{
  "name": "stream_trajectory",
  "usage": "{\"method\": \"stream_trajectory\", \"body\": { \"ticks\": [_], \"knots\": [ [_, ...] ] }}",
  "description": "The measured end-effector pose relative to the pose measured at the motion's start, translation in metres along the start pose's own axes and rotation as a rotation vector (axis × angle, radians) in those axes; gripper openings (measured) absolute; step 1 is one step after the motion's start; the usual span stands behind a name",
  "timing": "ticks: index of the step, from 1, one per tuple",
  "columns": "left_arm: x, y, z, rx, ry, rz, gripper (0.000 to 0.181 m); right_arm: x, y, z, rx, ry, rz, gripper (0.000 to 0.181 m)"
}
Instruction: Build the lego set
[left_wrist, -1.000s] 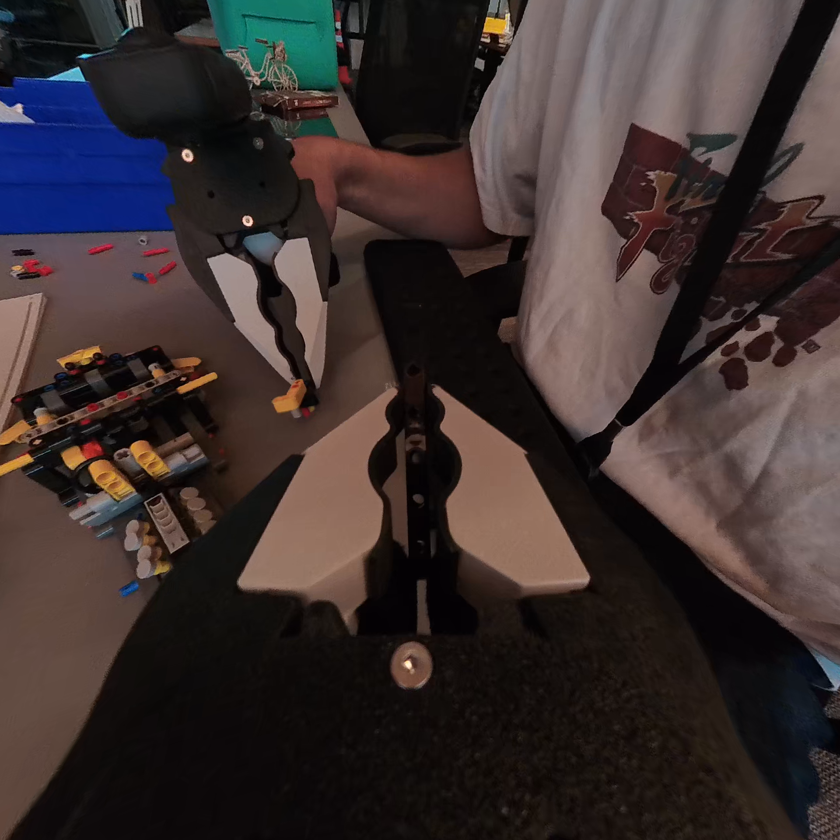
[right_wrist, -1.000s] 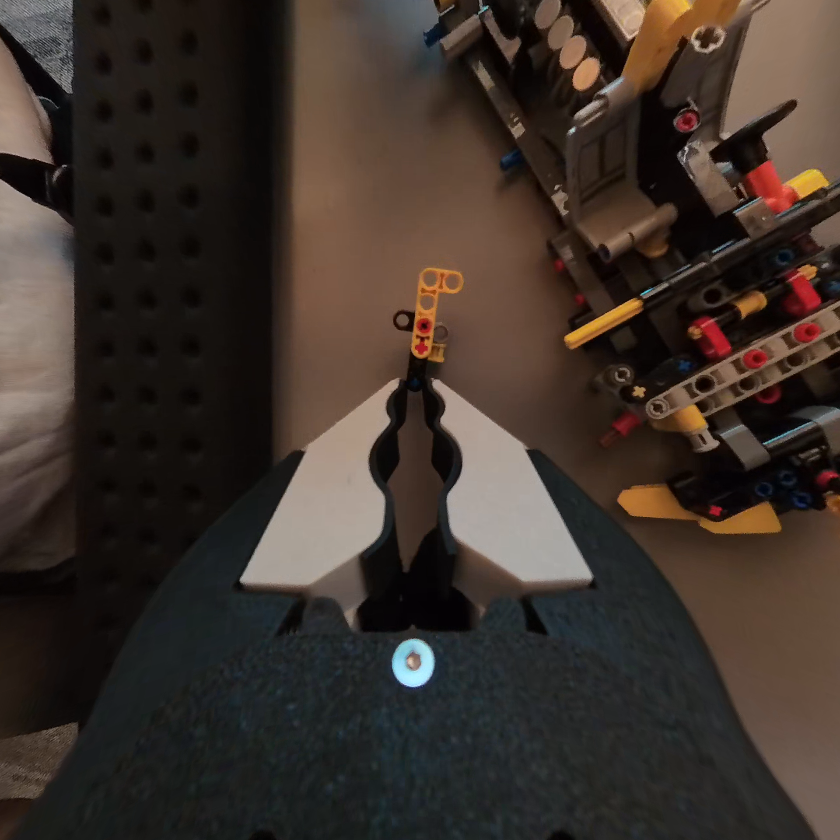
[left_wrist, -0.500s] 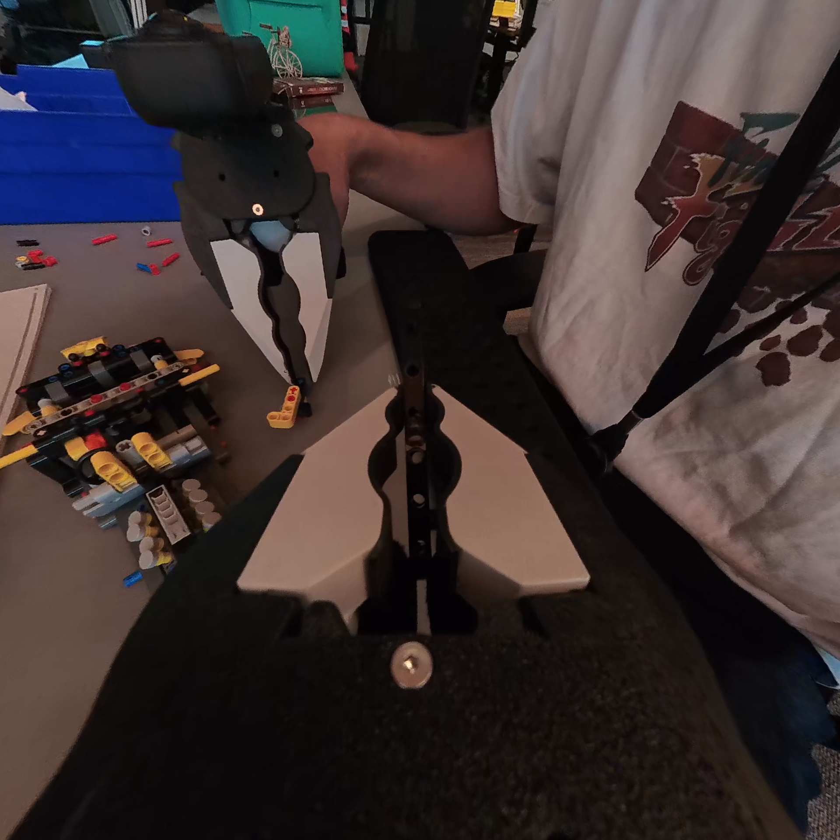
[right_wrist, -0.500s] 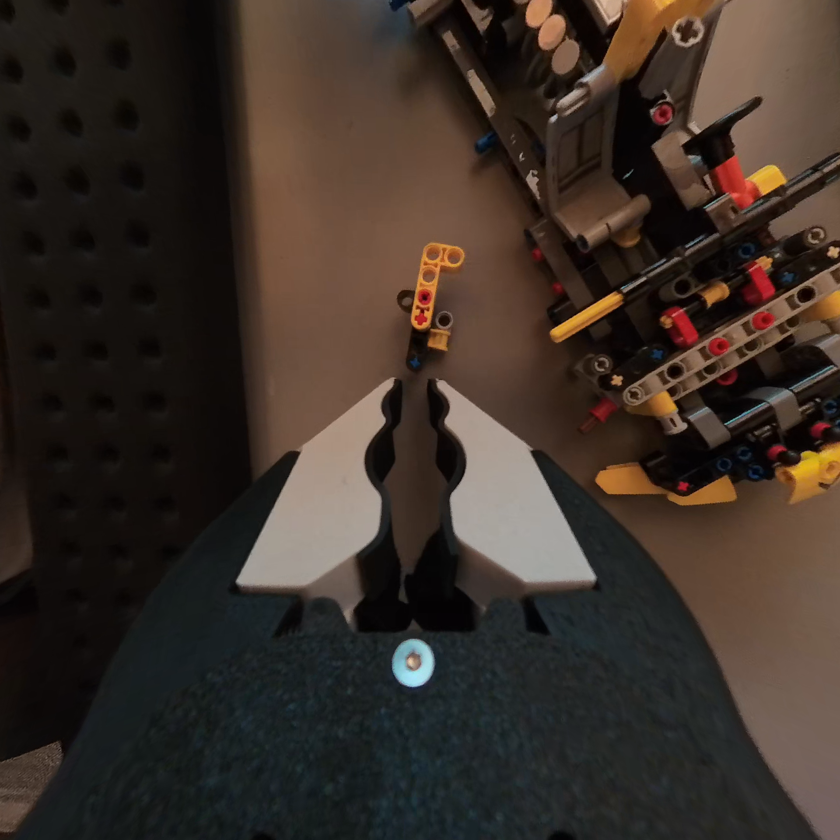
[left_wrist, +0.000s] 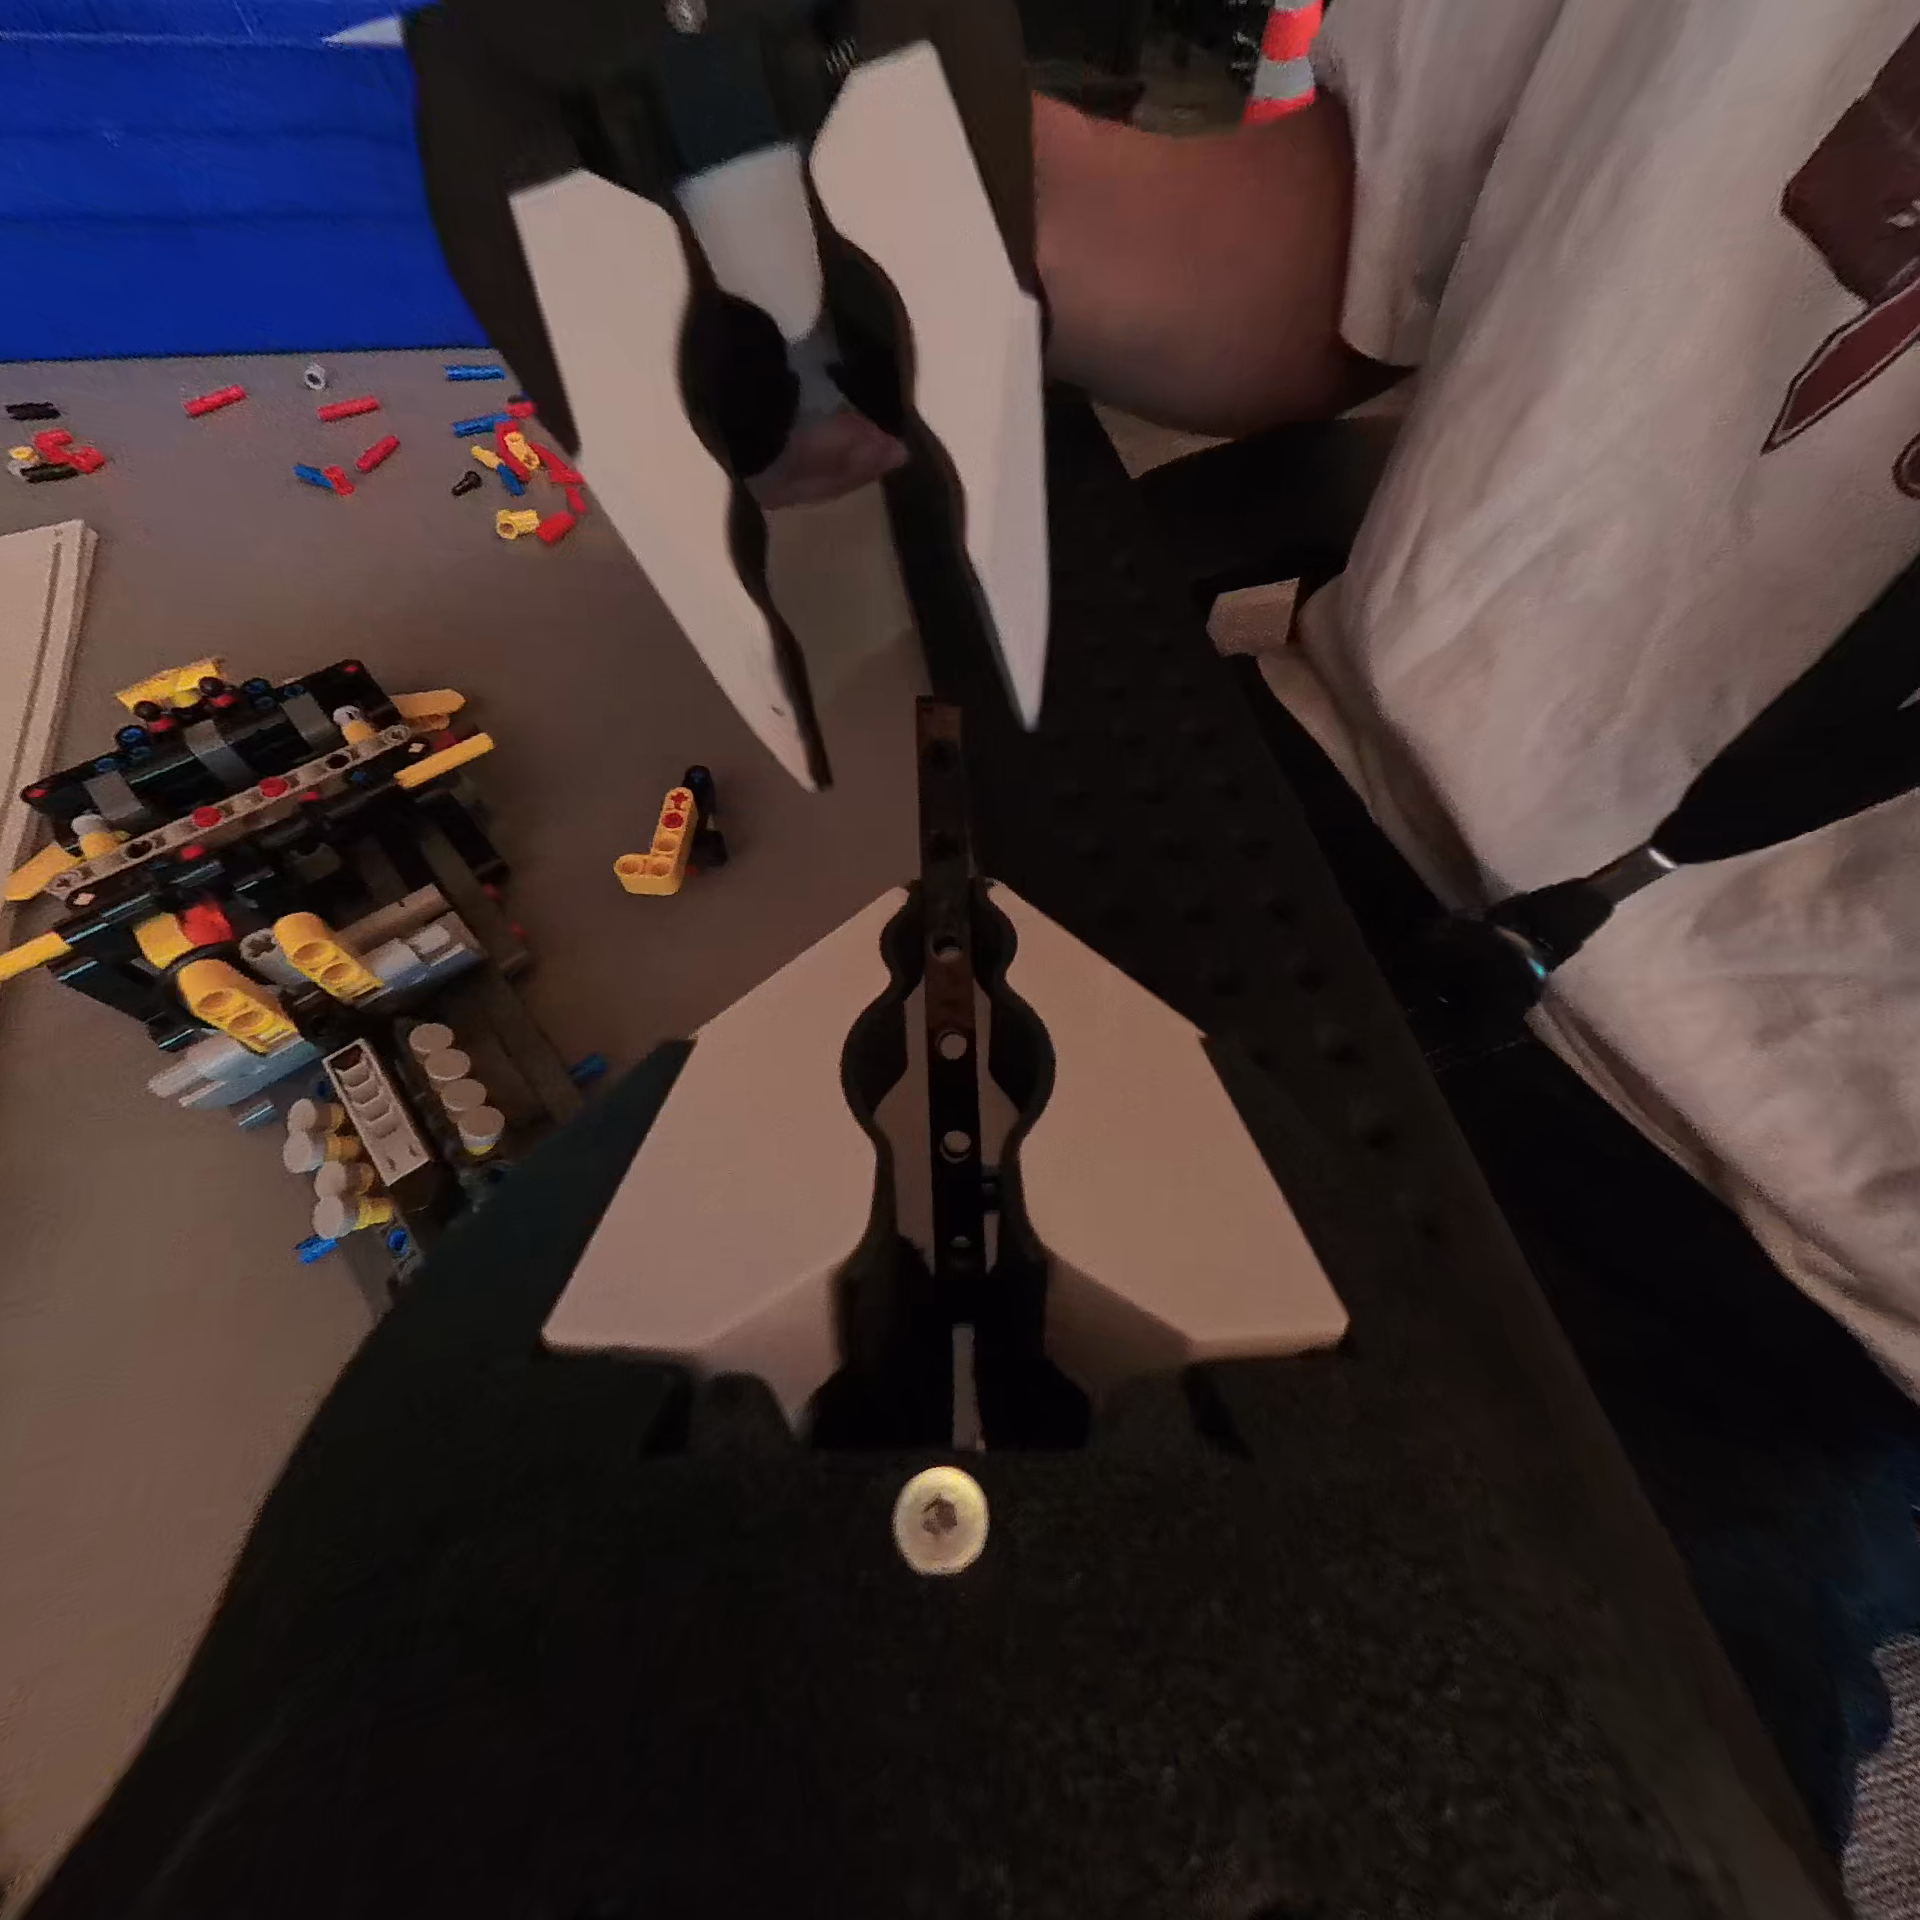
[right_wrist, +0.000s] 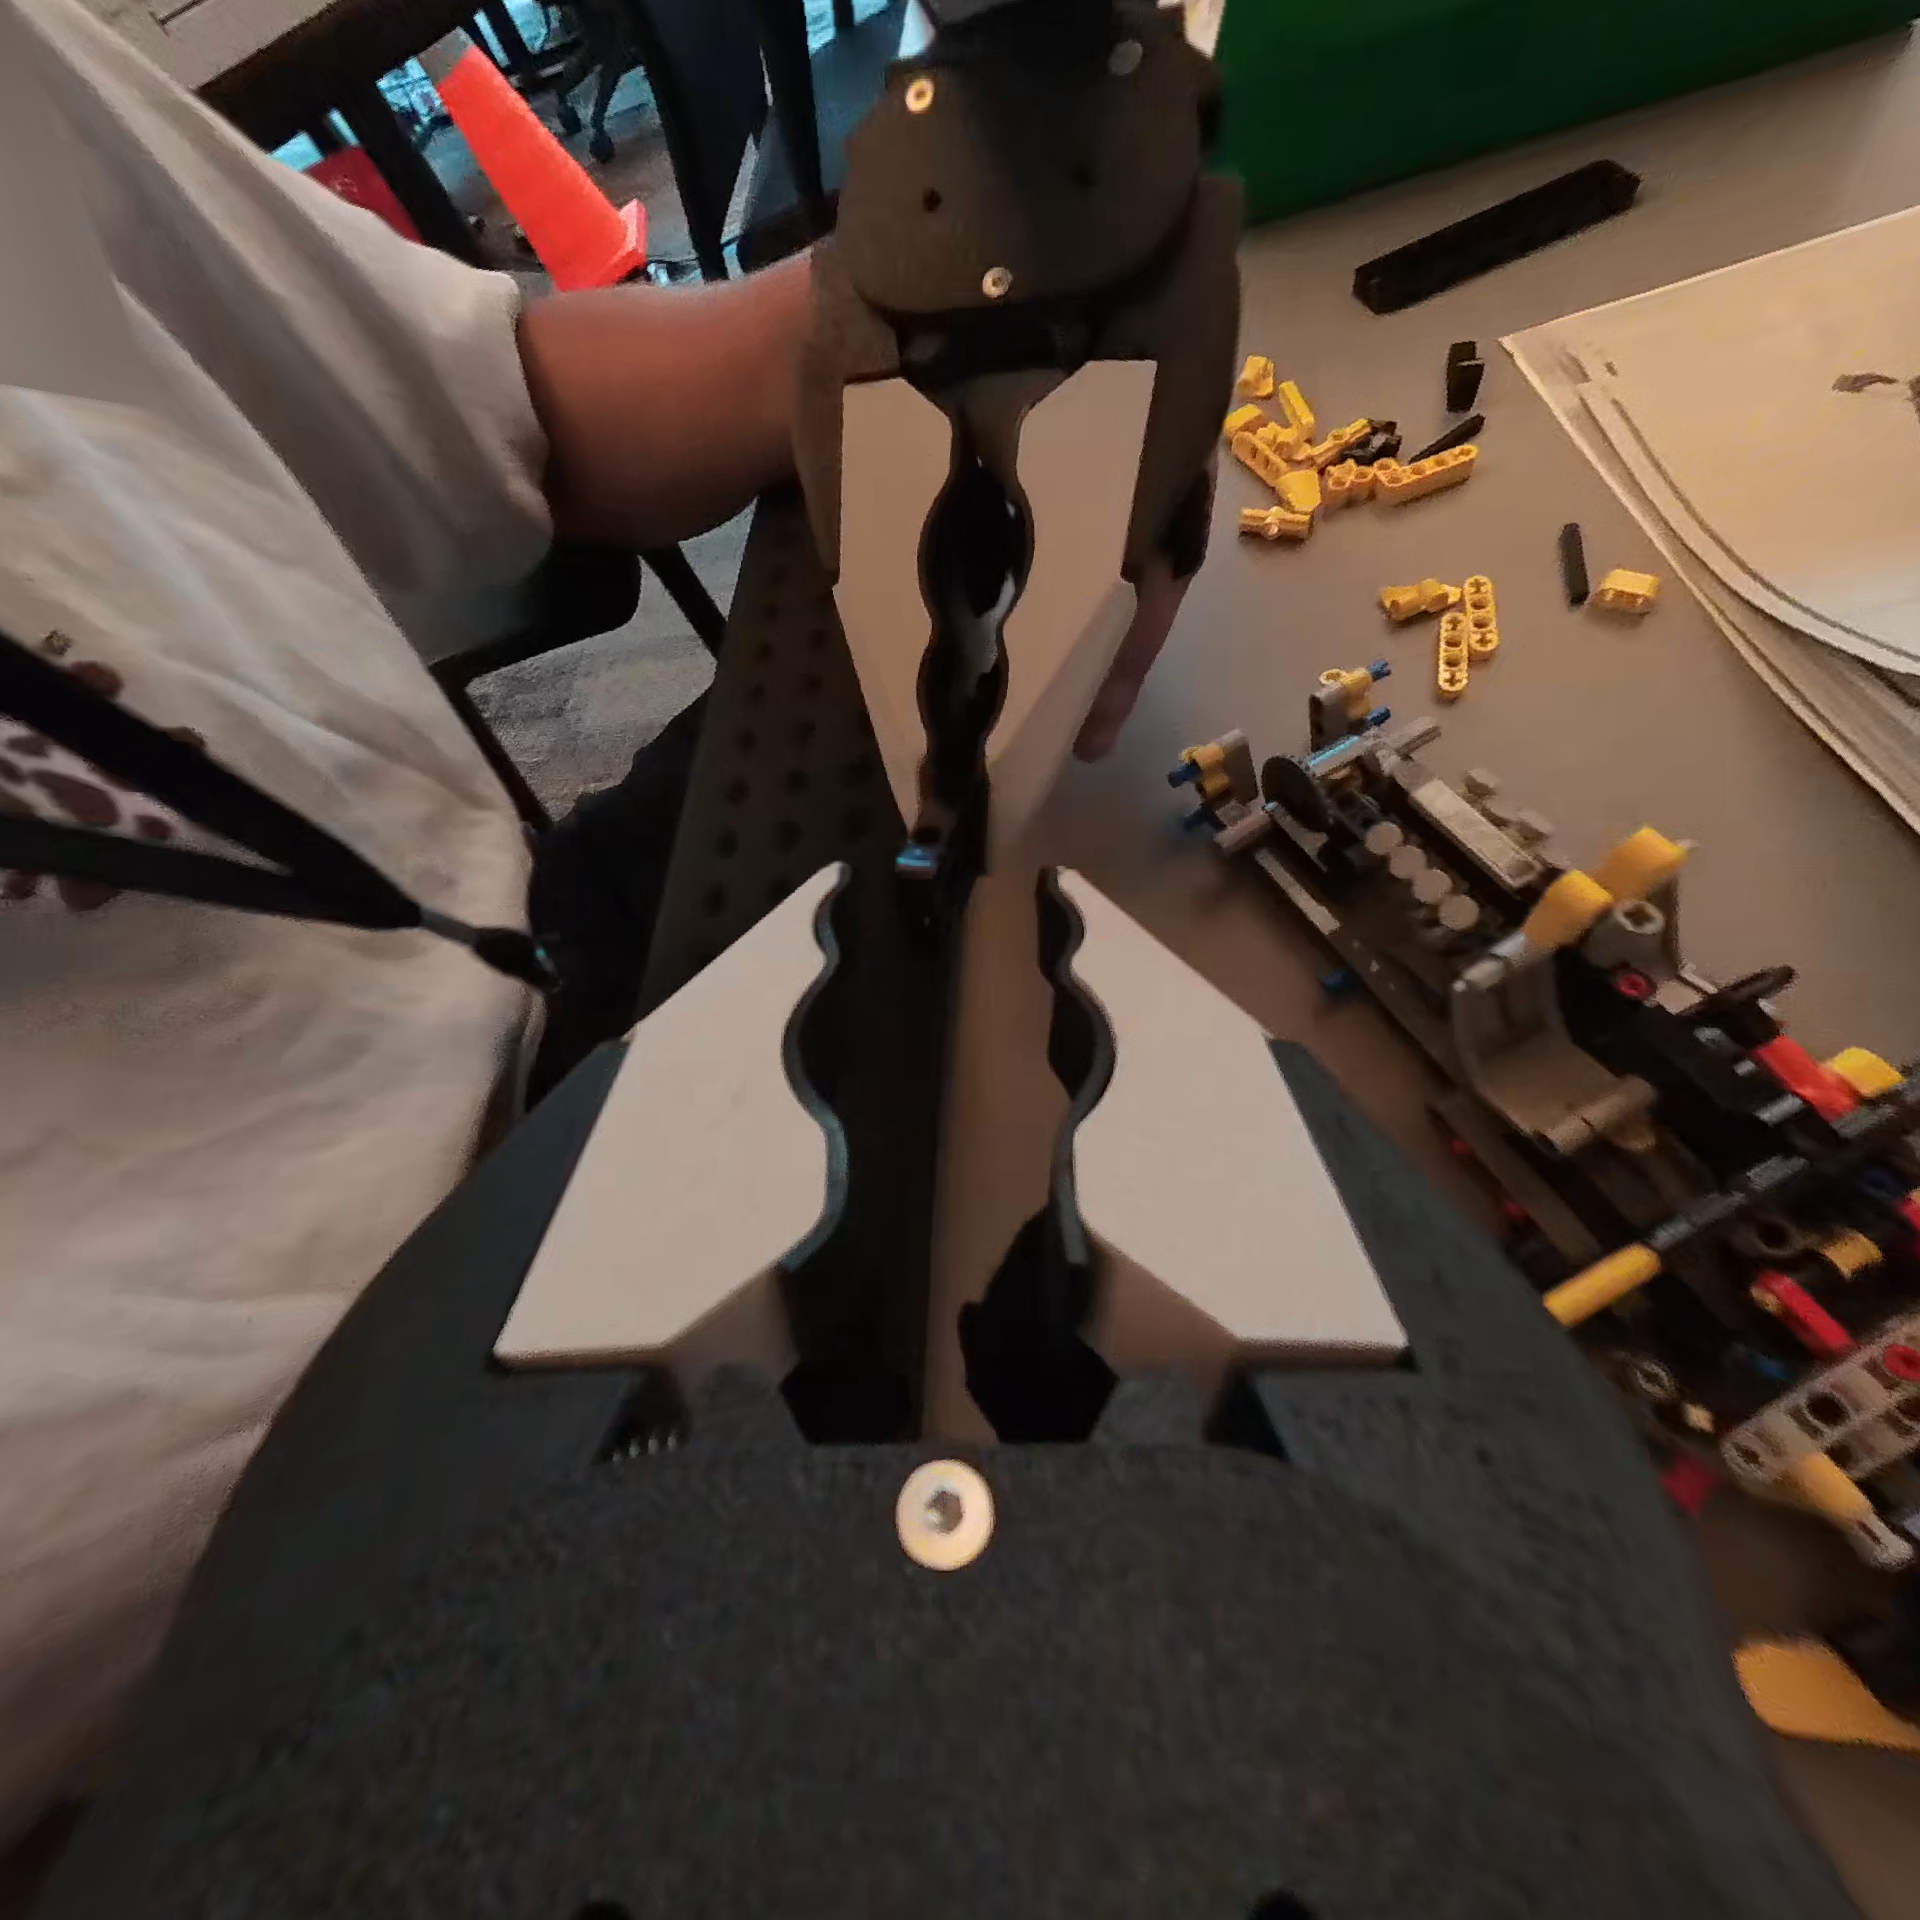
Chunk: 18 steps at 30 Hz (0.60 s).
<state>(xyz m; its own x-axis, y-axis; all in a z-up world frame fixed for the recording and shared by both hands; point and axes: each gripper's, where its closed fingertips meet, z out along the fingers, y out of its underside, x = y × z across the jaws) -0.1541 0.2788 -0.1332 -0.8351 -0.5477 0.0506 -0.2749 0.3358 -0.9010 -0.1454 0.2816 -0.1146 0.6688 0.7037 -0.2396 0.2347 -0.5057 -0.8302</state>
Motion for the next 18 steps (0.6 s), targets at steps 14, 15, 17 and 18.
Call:
{"method": "stream_trajectory", "body": {
  "ticks": [14, 15, 17, 18],
  "knots": [
    [-0.037, -0.058, -0.096, 0.614, -0.294, -0.384, 0.03, 0.017, -0.035, -0.026, 0.38, 0.181, 0.273, 0.007],
    [-0.035, -0.058, -0.107, 0.667, -0.361, -0.408, 0.03, 0.016, -0.042, -0.032, 0.466, 0.157, 0.324, 0.007],
    [-0.023, -0.058, -0.109, 0.719, -0.471, -0.43, 0.03, 0.008, -0.058, -0.043, 0.655, 0.082, 0.383, 0.007],
    [-0.014, -0.061, -0.102, 0.752, -0.491, -0.432, 0.031, 0.004, -0.063, -0.044, 0.715, 0.058, 0.396, 0.007]
  ]
}}
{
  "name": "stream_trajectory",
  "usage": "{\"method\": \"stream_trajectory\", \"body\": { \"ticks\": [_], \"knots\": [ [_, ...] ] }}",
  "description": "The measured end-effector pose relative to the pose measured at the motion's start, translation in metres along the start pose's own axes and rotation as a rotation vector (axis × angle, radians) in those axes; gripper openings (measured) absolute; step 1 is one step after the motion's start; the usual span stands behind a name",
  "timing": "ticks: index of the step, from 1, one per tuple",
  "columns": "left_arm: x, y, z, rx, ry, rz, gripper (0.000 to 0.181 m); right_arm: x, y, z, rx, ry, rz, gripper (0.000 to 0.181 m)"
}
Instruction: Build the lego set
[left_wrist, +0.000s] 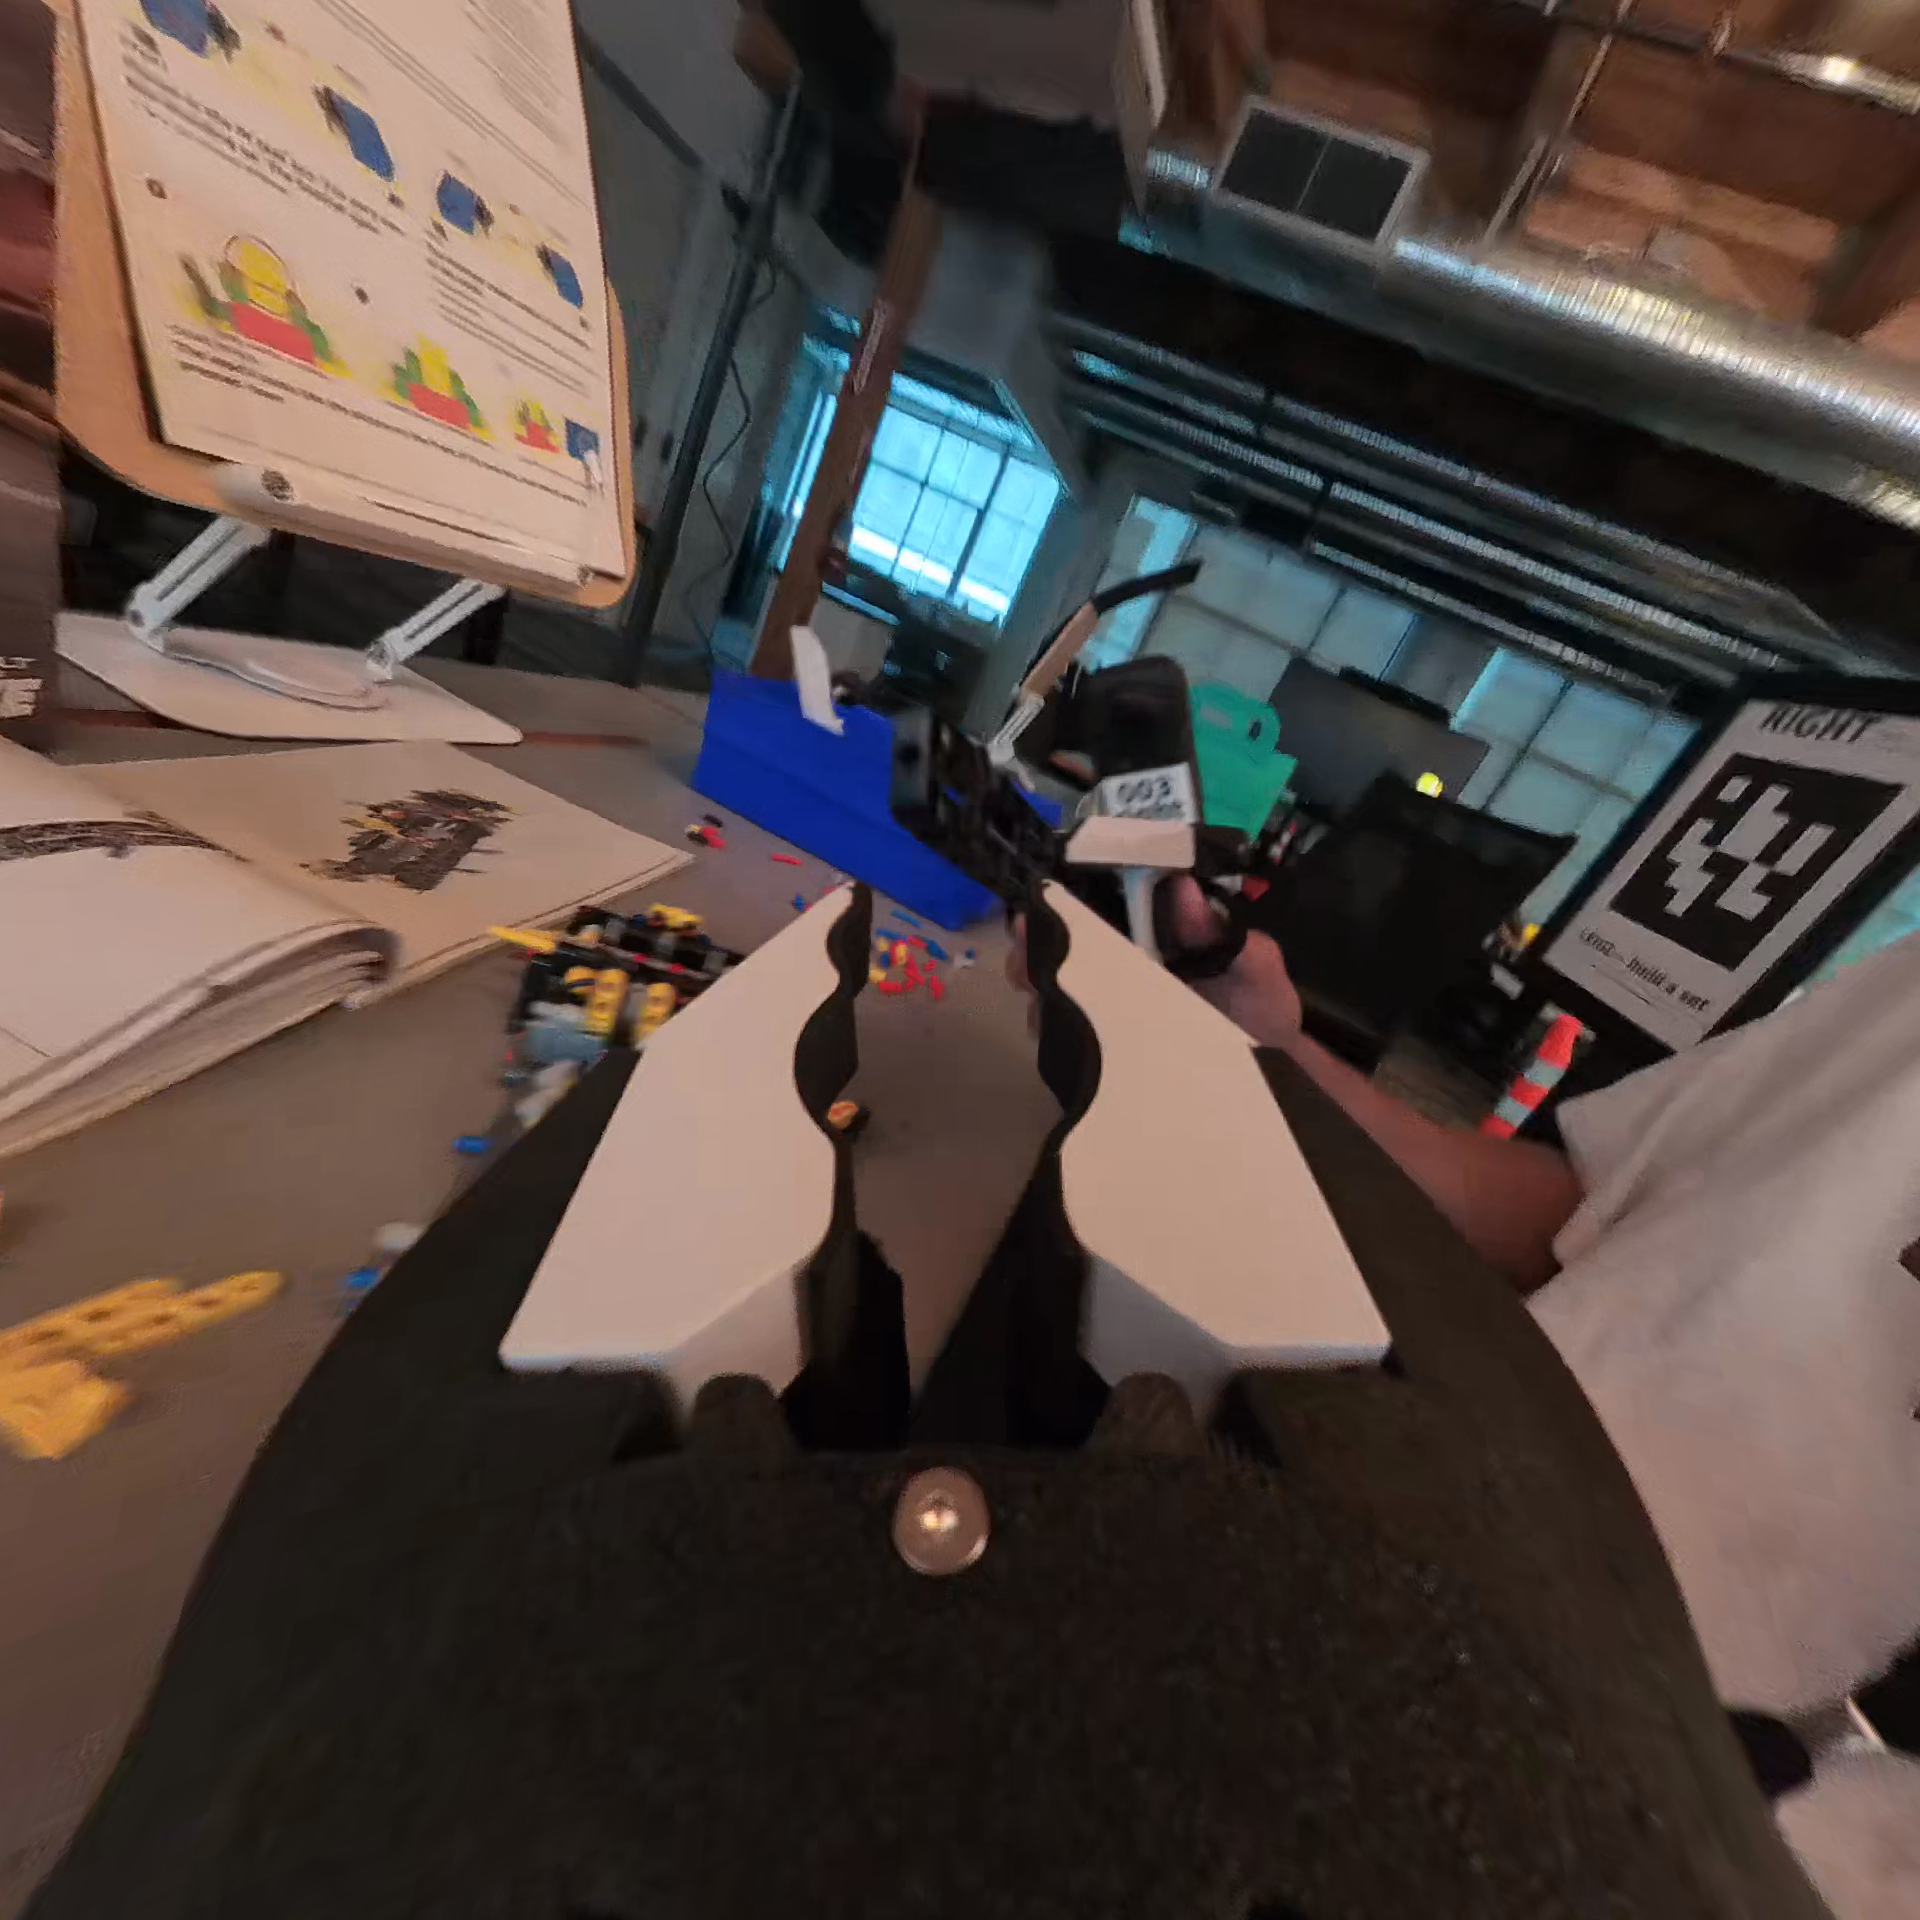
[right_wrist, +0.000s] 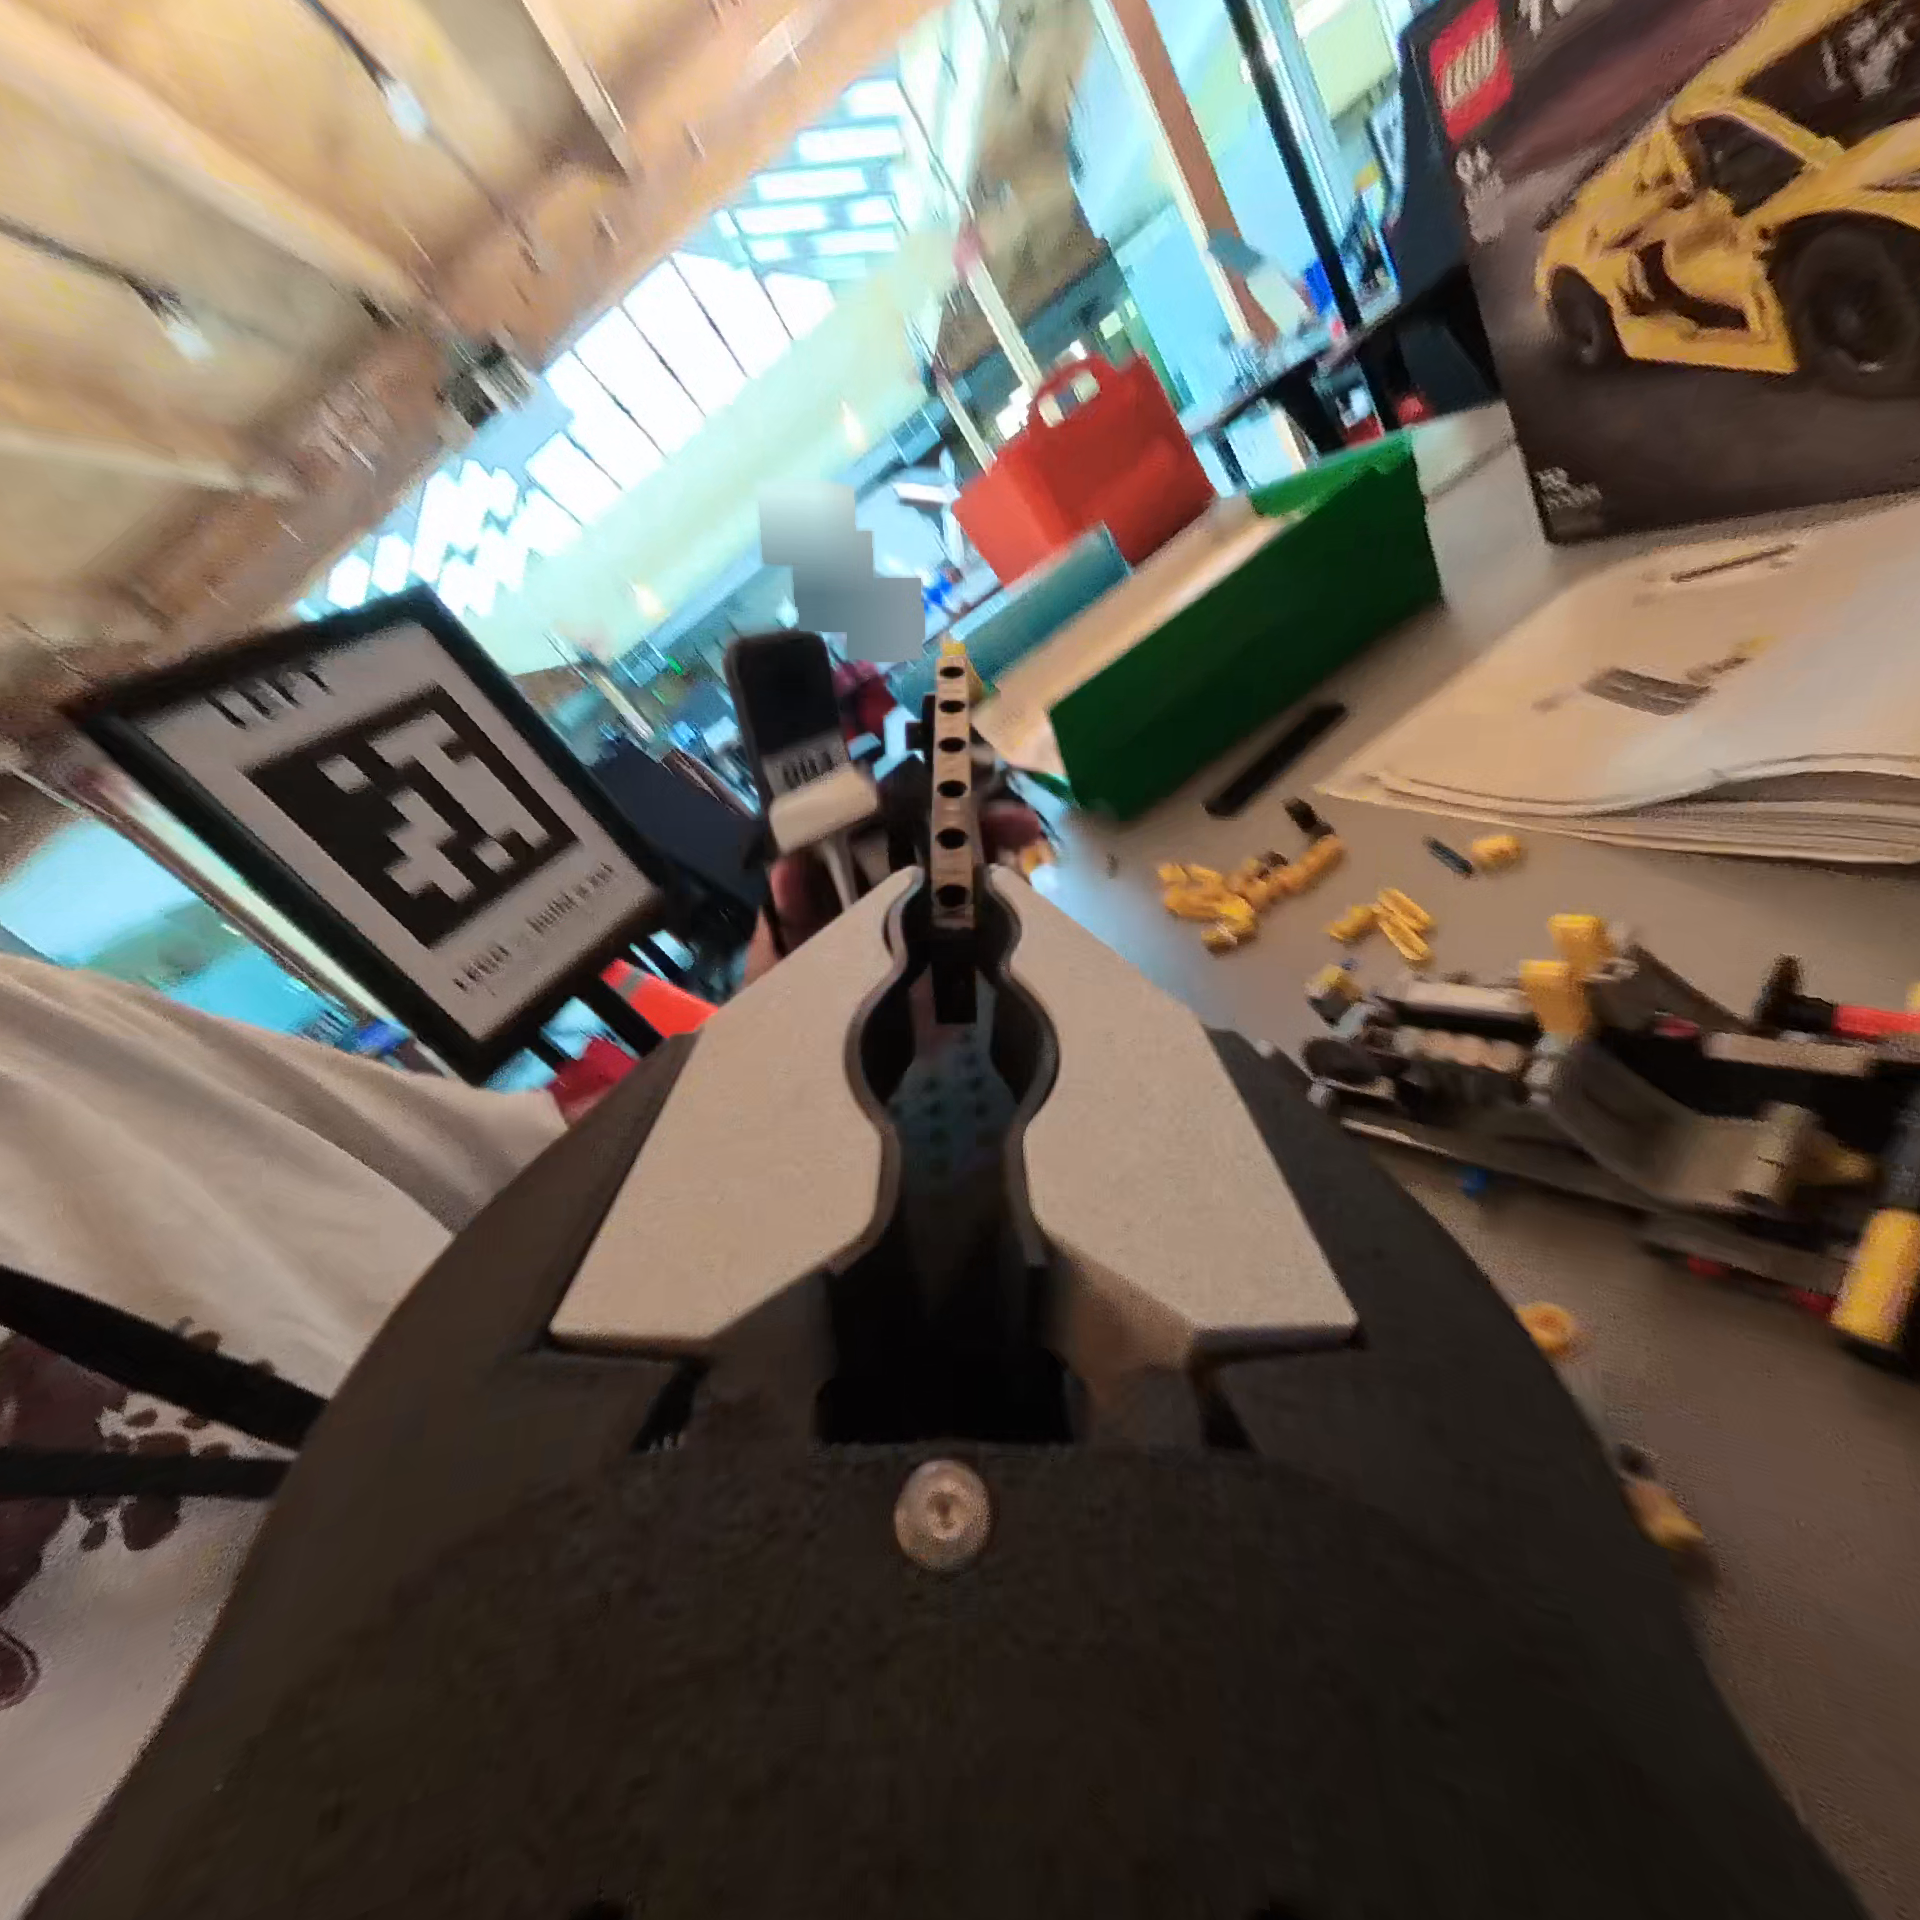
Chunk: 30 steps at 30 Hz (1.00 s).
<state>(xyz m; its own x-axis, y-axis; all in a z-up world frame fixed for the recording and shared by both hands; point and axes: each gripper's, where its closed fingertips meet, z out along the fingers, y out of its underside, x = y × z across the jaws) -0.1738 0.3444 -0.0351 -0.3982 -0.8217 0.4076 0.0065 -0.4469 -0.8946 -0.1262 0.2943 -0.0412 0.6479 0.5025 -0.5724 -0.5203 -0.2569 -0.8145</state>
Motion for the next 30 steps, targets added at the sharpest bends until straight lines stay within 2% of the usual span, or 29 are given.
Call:
{"method": "stream_trajectory", "body": {
  "ticks": [2, 5, 8, 11, 12, 13, 18, 23, 25, 28, 30],
  "knots": [
    [0.021, 0.011, 0.009, 0.051, 0.007, -0.039, 0.031, -0.016, 0.004, 0.007, 0.058, -0.083, 0.04, 0.007],
    [0.038, 0.032, 0.024, 0.057, 0.062, -0.151, 0.031, -0.024, 0.014, 0.018, 0.091, -0.099, 0.079, 0.007],
    [0.037, 0.031, 0.023, 0.19, 0.08, -0.263, 0.03, -0.026, 0.025, 0.025, 0.07, -0.094, 0.096, 0.006],
    [0.033, 0.021, 0.018, 0.273, 0.093, -0.303, 0.026, -0.024, 0.029, 0.025, 0.078, -0.085, 0.112, 0.006],
    [0.031, 0.023, 0.018, 0.266, 0.076, -0.288, 0.015, -0.023, 0.027, 0.023, 0.093, -0.086, 0.124, 0.006],
    [0.031, 0.024, 0.019, 0.257, 0.07, -0.271, 0.012, -0.022, 0.027, 0.023, 0.096, -0.092, 0.141, 0.006],
    [0.032, 0.034, 0.026, 0.172, 0.08, -0.252, 0.011, -0.019, 0.028, 0.023, 0.069, -0.103, 0.169, 0.006],
    [0.032, 0.045, 0.025, 0.002, 0.141, -0.229, 0.009, -0.015, 0.035, 0.022, -0.094, -0.12, 0.193, 0.008],
    [0.029, 0.041, 0.024, 0.025, 0.138, -0.244, 0.008, -0.013, 0.036, 0.024, -0.098, -0.107, 0.172, 0.008],
    [0.024, 0.034, 0.019, 0.093, 0.147, -0.304, 0.008, -0.011, 0.042, 0.024, -0.097, -0.087, 0.085, 0.02],
    [0.021, 0.031, 0.017, 0.112, 0.143, -0.318, 0.008, -0.009, 0.043, 0.024, -0.098, -0.061, 0.023, 0.011]
  ]
}}
